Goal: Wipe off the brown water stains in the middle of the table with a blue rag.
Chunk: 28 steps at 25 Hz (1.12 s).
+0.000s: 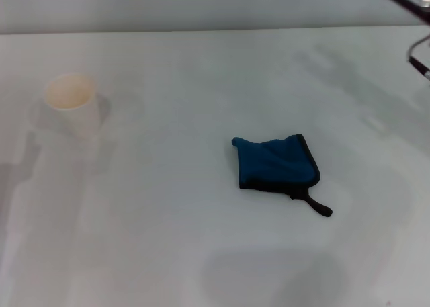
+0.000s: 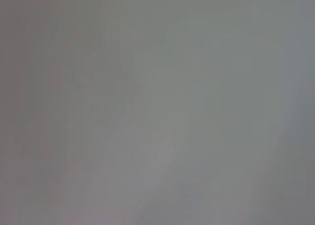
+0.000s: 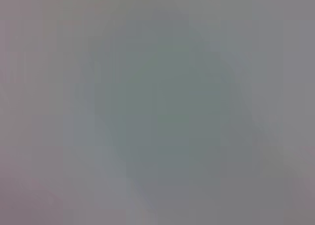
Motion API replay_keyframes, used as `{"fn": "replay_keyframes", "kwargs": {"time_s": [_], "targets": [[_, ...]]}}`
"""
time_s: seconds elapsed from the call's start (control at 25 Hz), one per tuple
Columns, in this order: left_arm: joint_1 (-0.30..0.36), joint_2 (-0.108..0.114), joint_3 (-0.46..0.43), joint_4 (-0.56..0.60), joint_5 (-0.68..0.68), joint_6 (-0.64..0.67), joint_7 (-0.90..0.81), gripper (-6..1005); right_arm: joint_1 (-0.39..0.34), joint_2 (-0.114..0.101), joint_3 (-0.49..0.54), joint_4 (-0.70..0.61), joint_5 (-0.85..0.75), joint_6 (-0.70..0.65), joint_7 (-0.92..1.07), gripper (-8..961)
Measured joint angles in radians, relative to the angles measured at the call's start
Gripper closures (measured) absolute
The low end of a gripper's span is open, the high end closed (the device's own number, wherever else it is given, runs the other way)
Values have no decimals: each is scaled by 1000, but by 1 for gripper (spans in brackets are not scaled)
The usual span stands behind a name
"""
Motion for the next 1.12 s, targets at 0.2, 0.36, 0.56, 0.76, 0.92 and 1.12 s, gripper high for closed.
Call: {"fn": "replay_keyframes", "kwargs": {"time_s": [0.2,0.36,0.56,0.76,0.92,1.12], "targets": [[1,0,0,0,0,1,0,119,-1,5,1,198,292,41,-557,110],[1,0,0,-1,0,1,0,119,22,9,-3,309,330,62,-1062,111],[0,-3,2,-2,1,-6,4,119,51,9,8,414,402,140,-1265,112],[2,-5,4,-2,1,-7,8,120,36,9,8,428,447,134,-1251,112],[2,-5,5,-2,2,-8,11,120,17,9,9,427,489,129,-1234,113],[3,-6,13,2,7,-11,11,119,6,9,8,433,498,119,-1228,113]]}}
